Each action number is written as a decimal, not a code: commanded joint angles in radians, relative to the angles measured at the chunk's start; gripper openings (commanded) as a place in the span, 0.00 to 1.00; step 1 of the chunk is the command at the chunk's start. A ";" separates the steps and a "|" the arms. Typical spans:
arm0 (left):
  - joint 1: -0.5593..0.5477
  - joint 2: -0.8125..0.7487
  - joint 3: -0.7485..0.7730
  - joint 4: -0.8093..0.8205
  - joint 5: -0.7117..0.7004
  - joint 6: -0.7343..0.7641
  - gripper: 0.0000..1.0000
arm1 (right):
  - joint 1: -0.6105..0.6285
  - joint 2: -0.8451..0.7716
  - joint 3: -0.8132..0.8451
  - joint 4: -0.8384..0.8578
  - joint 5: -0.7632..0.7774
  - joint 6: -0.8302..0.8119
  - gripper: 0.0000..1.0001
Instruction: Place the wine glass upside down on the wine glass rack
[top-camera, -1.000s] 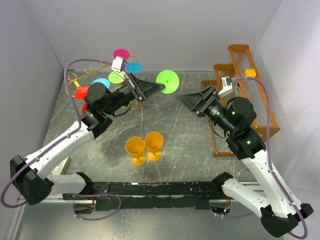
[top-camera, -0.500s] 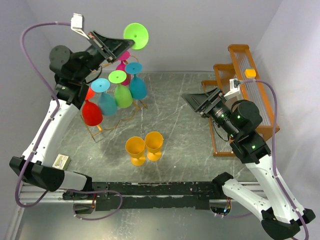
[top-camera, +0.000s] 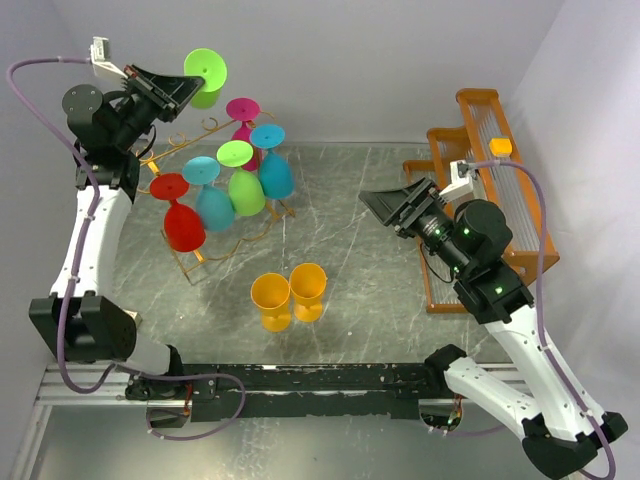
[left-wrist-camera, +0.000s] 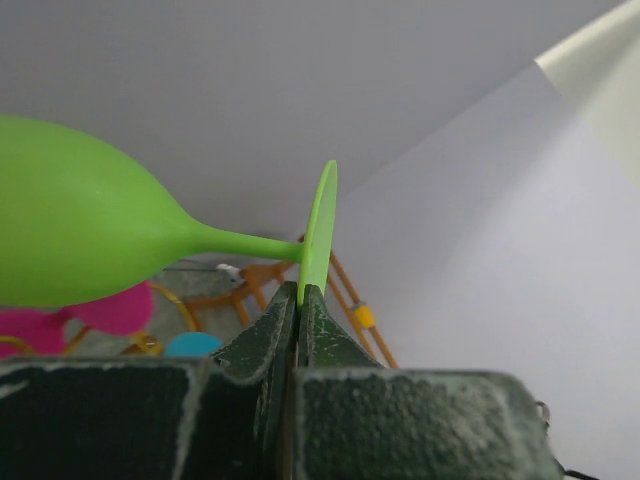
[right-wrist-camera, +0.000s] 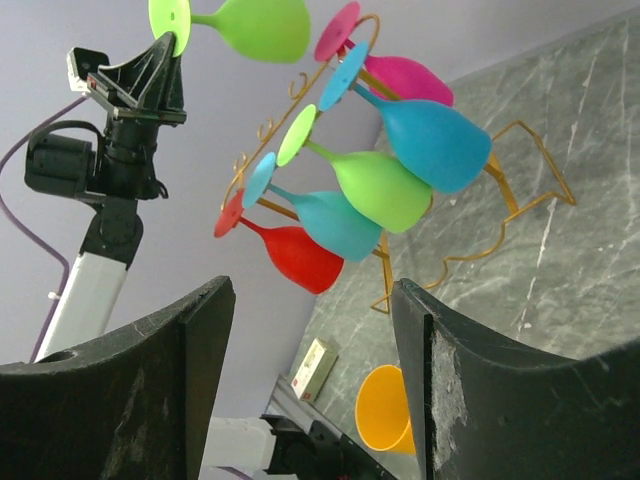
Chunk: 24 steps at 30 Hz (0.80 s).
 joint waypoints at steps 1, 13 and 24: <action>0.051 0.029 -0.011 0.000 0.028 0.057 0.07 | -0.001 0.004 -0.035 0.023 -0.002 -0.003 0.65; 0.081 0.058 -0.069 -0.098 0.061 0.120 0.07 | -0.001 0.022 -0.039 -0.006 0.024 -0.008 0.64; 0.087 0.014 -0.167 -0.115 0.086 0.121 0.07 | -0.002 0.050 -0.010 -0.041 0.021 -0.023 0.63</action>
